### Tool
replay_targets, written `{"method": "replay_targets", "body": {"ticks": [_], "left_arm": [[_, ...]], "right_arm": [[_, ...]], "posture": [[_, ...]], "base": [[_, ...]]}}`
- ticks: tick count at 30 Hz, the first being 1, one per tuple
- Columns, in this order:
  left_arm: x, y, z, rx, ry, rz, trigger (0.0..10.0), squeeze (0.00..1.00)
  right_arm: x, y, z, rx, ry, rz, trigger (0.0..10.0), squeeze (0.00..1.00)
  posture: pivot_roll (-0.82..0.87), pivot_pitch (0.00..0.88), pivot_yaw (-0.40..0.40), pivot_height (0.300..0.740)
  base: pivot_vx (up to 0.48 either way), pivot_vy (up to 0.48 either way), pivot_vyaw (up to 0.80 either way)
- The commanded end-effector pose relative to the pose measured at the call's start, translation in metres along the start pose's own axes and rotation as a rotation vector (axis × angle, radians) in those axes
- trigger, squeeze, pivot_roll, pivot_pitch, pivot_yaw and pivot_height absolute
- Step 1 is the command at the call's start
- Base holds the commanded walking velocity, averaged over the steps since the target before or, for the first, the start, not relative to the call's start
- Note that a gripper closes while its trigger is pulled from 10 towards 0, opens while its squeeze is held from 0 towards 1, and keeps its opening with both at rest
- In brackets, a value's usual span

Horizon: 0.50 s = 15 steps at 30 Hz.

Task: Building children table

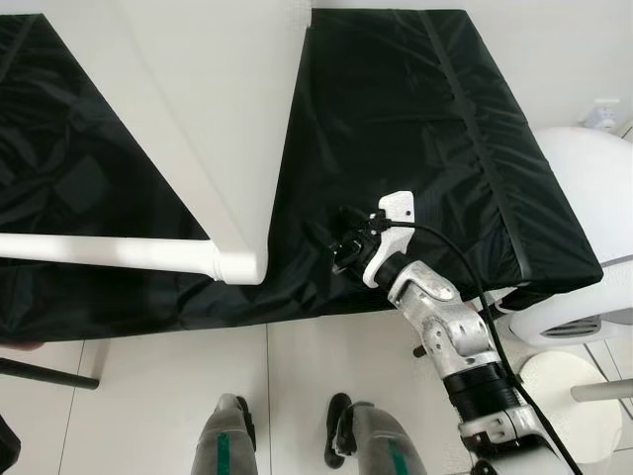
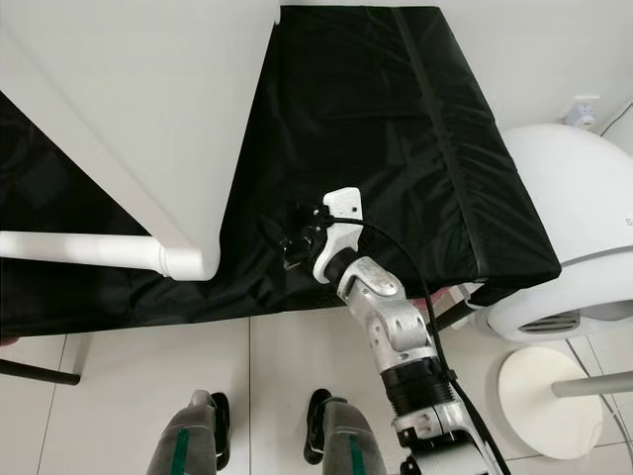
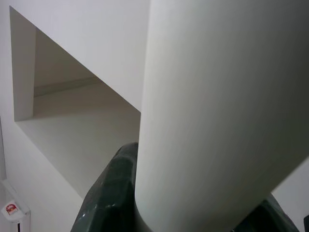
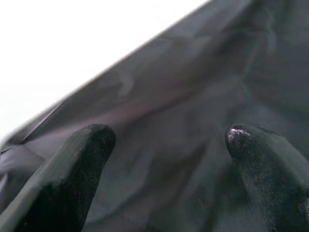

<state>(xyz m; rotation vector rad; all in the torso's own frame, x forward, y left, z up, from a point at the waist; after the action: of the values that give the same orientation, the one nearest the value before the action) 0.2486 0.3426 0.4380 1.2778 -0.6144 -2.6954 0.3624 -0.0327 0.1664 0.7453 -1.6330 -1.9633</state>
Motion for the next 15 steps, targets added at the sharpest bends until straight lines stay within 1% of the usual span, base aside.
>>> {"method": "replay_targets", "body": {"ticks": [1, 2, 3, 4, 5, 6, 8, 10, 13, 14, 15], "left_arm": [[0.008, -0.064, -0.012, 0.203, -0.004, 0.285, 10.0, 0.0], [0.007, -0.062, -0.011, 0.203, -0.005, 0.281, 10.0, 0.0], [0.007, -0.062, -0.011, 0.203, -0.005, 0.281, 10.0, 0.0], [0.006, -0.061, -0.012, 0.205, -0.007, 0.276, 10.0, 0.0], [0.006, -0.061, -0.012, 0.205, -0.007, 0.276, 10.0, 0.0], [0.006, -0.061, -0.012, 0.205, -0.008, 0.274, 10.0, 0.0], [0.004, -0.058, -0.012, 0.21, -0.01, 0.268, 10.0, 0.0], [0.002, -0.057, -0.012, 0.212, -0.012, 0.263, 10.0, 0.0], [0.001, -0.055, -0.013, 0.213, -0.013, 0.258, 10.0, 0.0], [-0.001, -0.051, -0.013, 0.216, -0.018, 0.247, 10.0, 0.0], [-0.001, -0.05, -0.013, 0.217, -0.02, 0.244, 10.0, 0.0]], "right_arm": [[-0.019, 0.002, 0.008, 0.056, 0.052, 0.007, 10.0, 0.0], [-0.026, 0.005, 0.01, 0.069, 0.066, 0.004, 10.0, 0.0], [-0.026, 0.005, 0.01, 0.069, 0.066, 0.004, 10.0, 0.0], [-0.034, 0.009, 0.012, 0.081, 0.08, -0.002, 10.0, 0.0], [-0.034, 0.009, 0.012, 0.081, 0.08, -0.002, 10.0, 0.0], [-0.038, 0.012, 0.014, 0.089, 0.089, -0.006, 10.0, 0.0], [-0.052, 0.018, 0.019, 0.139, 0.117, -0.008, 10.0, 0.0], [-0.058, 0.02, 0.023, 0.166, 0.137, -0.008, 10.0, 0.0], [-0.062, 0.02, 0.023, 0.19, 0.141, 0.002, 10.0, 0.0], [-0.066, 0.017, 0.02, 0.23, 0.142, 0.03, 10.0, 0.0], [-0.067, 0.016, 0.018, 0.239, 0.14, 0.04, 10.0, 0.0]], "posture": [[0.22, 0.141, -0.063, 0.74], [0.22, 0.141, -0.063, 0.74], [0.22, 0.141, -0.063, 0.74], [0.23, 0.14, -0.062, 0.74], [0.23, 0.14, -0.062, 0.74], [0.23, 0.14, -0.062, 0.74], [0.23, 0.143, -0.061, 0.74], [0.23, 0.143, -0.061, 0.74], [0.23, 0.145, -0.061, 0.74], [0.24, 0.157, -0.069, 0.74], [0.24, 0.157, -0.069, 0.74]], "base": [[0.0, 0.0, 0.0], [0.0, 0.0, 0.0], [0.0, 0.0, 0.0], [0.0, 0.0, 0.0], [0.0, 0.0, 0.0], [0.0, 0.0, 0.0], [0.0, 0.0, 0.0], [0.0, 0.0, 0.0], [0.0, 0.0, 0.0], [0.0, 0.0, 0.0], [0.0, 0.0, 0.0]]}}
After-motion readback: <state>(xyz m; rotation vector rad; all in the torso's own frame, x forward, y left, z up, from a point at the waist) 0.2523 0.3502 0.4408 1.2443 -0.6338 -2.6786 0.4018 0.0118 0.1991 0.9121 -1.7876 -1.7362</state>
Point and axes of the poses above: a point about 5 cm out from each wrist's last joint towards the gripper, its own x axis pointing back from the gripper into the wrist, its own y axis along the axis of the wrist's last joint, z = x × y, the point moved 6 cm from there along -x, pointing out of the wrist towards the gripper, and after that the axes turned 2 degrees about -x, right-handed, at the moved point
